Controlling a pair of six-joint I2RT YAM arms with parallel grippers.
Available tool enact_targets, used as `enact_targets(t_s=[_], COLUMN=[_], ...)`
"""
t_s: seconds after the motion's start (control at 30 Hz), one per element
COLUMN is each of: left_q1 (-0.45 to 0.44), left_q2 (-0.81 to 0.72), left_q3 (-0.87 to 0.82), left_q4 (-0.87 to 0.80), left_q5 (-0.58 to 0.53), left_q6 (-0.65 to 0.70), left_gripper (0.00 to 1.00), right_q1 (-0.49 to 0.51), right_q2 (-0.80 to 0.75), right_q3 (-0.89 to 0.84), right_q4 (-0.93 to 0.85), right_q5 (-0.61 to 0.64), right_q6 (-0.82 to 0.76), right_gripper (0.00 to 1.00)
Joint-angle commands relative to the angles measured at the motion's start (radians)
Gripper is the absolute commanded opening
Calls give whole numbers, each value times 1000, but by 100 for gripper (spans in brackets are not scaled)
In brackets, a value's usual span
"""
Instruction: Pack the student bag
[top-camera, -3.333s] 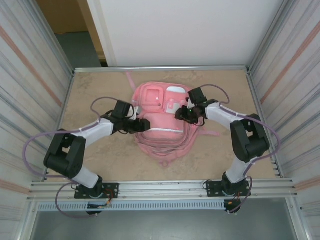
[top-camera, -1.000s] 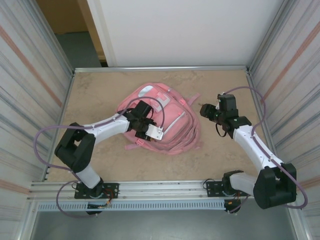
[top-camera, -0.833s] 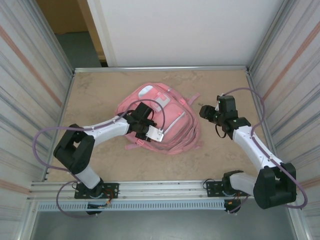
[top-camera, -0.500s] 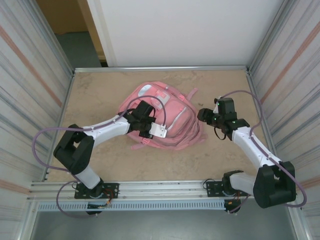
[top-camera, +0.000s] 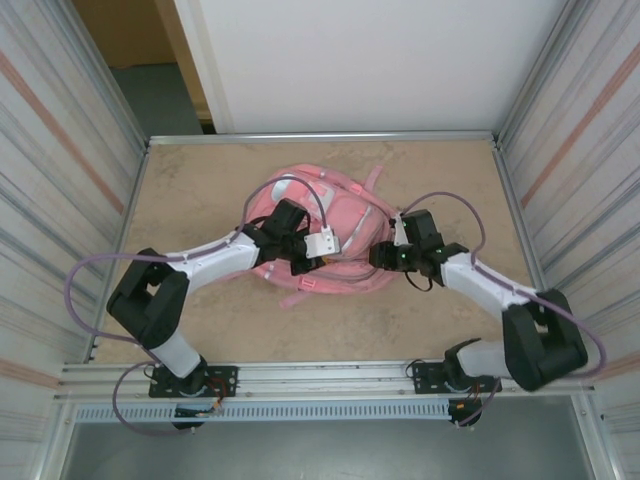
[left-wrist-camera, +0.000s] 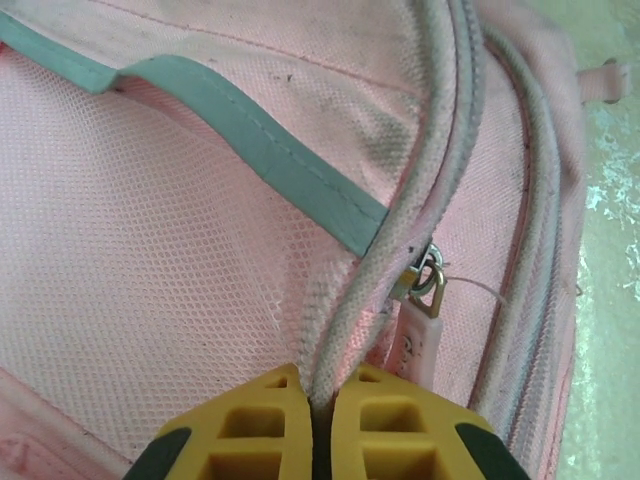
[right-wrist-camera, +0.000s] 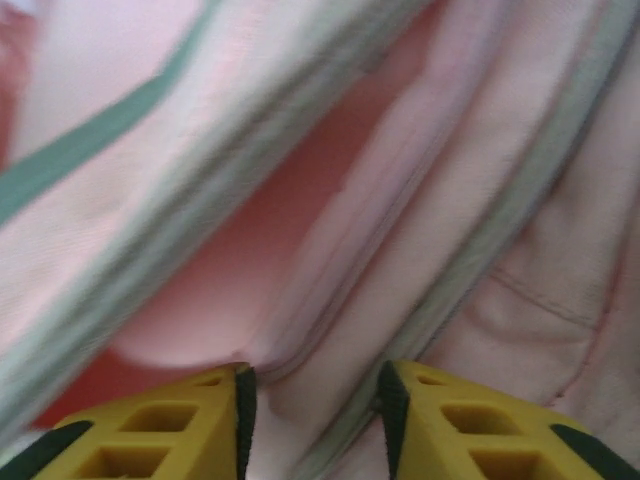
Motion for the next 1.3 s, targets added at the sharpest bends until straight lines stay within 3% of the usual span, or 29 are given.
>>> enact_targets(t_s=[0.0,0.23,0.33,0.47,0.6,0.73,0.9,0.97,1.03,1.1,1.17,1.27], left_q1=[2,-60,-54,-52,-54,-53,-52,-53,-57,-56,-54,-57], left_q2=[-68,-71,-54,-14,-27,-31,-52,-56,-61,-60,-47,-25], left_q3=[-44,-134,-157,-55,-69,-51,-68,-85,-129,-180,-191,-165], left_q4=[15,161,264,167,240,230,253,298,381,485,546,537], left_q5=[98,56,40,14,54,125,144,162,151,111,124,146], left_q6=[-196,-377,-497,-633,-752,-783,-848,-890,-913,-954,-971,-961], left_gripper=[0,0,0,0,0,0,0,0,0,0,0,0], right_q1=[-42,-86,-102,-78,-10,118,286,319,295,235,139,135], right_q2=[74,177,166,25,-264,-498,-498,-453,-388,-285,-204,-181], right_q3=[2,119,123,80,-92,-215,-331,-323,-232,-71,62,85], right_q4=[145,253,272,192,164,155,396,457,378,174,-45,-186], right_q5=[-25,-101,-25,85,187,295,254,206,136,166,37,1], right_q6=[-25,-53,-49,-108,-149,-256,-612,-663,-579,-304,-50,222], right_gripper=[34,37,45,46,46,50,53,57,59,59,53,51])
